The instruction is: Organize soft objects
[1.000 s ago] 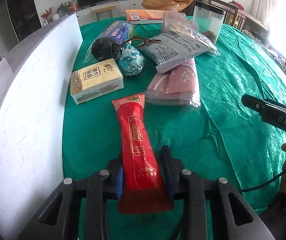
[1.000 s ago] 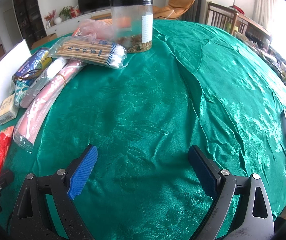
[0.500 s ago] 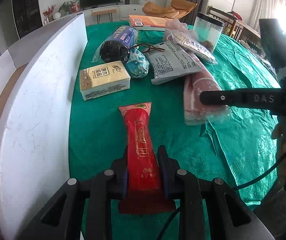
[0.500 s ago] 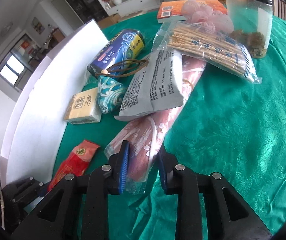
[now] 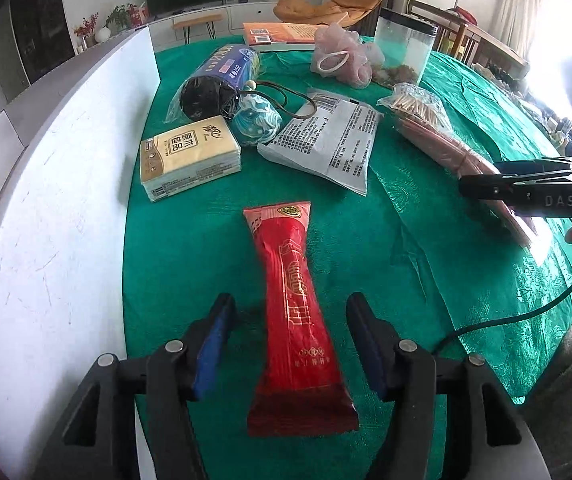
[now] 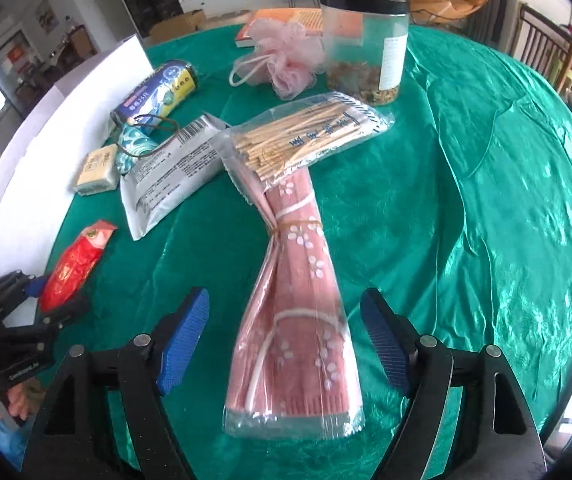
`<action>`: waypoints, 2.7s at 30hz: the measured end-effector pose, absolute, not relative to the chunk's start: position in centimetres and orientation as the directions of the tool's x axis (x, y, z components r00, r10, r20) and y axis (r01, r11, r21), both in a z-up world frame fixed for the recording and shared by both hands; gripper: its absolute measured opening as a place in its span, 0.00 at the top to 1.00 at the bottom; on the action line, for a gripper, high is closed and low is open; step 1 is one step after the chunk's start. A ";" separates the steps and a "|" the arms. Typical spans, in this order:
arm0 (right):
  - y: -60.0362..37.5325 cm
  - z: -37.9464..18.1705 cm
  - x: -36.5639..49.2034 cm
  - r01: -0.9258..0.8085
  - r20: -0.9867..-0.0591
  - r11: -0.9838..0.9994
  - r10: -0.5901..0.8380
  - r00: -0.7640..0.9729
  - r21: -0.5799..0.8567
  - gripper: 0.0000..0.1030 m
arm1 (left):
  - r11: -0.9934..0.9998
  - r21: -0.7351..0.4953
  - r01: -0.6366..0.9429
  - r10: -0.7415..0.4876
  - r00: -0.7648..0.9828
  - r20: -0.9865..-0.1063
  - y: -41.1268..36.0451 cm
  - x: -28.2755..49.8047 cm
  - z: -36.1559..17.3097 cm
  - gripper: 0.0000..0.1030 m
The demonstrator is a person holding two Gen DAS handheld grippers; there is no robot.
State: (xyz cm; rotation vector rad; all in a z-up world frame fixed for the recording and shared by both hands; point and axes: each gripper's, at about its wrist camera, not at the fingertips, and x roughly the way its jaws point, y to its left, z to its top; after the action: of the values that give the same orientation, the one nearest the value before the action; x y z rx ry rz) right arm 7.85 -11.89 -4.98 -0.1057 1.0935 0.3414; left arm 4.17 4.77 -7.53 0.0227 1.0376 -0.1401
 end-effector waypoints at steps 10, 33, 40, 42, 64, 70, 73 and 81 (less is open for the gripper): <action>-13.0 -3.6 4.3 -0.299 -0.870 0.920 0.351 0.345 0.252 0.68 | 0.950 -0.285 0.129 -0.307 0.565 -0.766 7.2 2.3 -3.8 0.86; 13.6 6.2 1.4 -0.571 -0.604 0.583 0.776 0.181 0.578 0.29 | 0.898 -0.130 -0.419 0.237 0.713 -0.660 29.7 -5.1 2.6 0.00; 5.2 2.4 1.4 -0.480 -0.729 0.833 0.506 0.461 0.275 0.25 | 0.942 -0.172 -0.289 0.117 0.761 -0.638 24.4 -2.9 2.6 0.00; 1.3 0.9 1.5 -0.384 -0.753 0.910 0.361 0.551 0.155 0.24 | 0.963 -0.186 -0.197 0.038 0.778 -0.627 20.9 -2.2 2.9 0.00; -17.3 -7.7 9.7 0.161 -0.792 0.987 -0.103 0.601 -0.006 0.08 | 0.991 -0.105 0.088 -0.137 0.575 -0.807 1.7 9.6 -9.8 0.00; -17.0 -7.7 9.4 0.159 -0.790 0.987 -0.100 0.604 -0.003 0.07 | 0.995 -0.036 0.094 -0.083 0.565 -0.821 0.7 10.0 -10.2 0.00; -17.0 -7.7 9.4 0.159 -0.790 0.987 -0.099 0.605 -0.003 0.07 | 0.995 -0.016 0.094 -0.067 0.563 -0.823 0.5 10.2 -10.3 0.00; -17.0 -7.7 9.4 0.159 -0.790 0.987 -0.099 0.605 -0.002 0.07 | 0.996 -0.017 0.087 -0.063 0.566 -0.822 0.5 10.2 -10.2 0.00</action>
State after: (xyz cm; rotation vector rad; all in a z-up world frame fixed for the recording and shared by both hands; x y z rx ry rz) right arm 9.44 -17.03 -7.73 0.0704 0.9096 -0.1495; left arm 10.23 0.52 -10.20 0.0263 0.9652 -0.0881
